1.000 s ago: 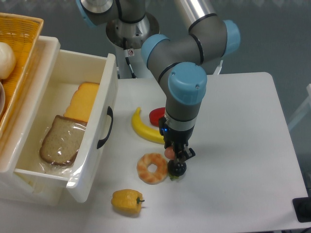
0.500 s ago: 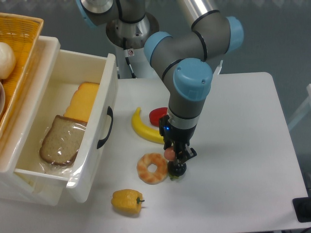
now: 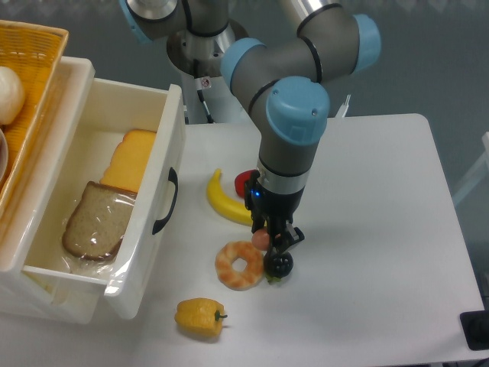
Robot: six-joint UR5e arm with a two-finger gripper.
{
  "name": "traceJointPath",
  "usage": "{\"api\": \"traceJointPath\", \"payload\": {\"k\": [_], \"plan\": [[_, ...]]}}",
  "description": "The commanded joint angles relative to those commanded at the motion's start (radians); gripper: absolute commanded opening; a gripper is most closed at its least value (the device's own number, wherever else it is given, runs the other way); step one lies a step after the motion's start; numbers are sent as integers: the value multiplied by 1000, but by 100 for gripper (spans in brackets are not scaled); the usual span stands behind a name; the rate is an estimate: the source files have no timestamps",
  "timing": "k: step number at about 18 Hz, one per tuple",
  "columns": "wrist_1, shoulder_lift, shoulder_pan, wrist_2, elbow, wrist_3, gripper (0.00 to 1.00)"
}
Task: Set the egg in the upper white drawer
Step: 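Lower the gripper onto the small pinkish egg beside the donut, then lift the egg and carry it over the open white drawer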
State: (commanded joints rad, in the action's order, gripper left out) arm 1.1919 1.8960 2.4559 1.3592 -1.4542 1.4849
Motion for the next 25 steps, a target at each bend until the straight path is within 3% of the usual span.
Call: {"api": "traceJointPath", "payload": {"k": [6,14,20,25], "plan": [[5,-51,0,-101,-11,-5,45],[54,-170,-3,-190,-12,-81,45],[91,-247,-58,-192,-34,-87,45],[95,-258,-118,-189,-34,-91,45]]}}
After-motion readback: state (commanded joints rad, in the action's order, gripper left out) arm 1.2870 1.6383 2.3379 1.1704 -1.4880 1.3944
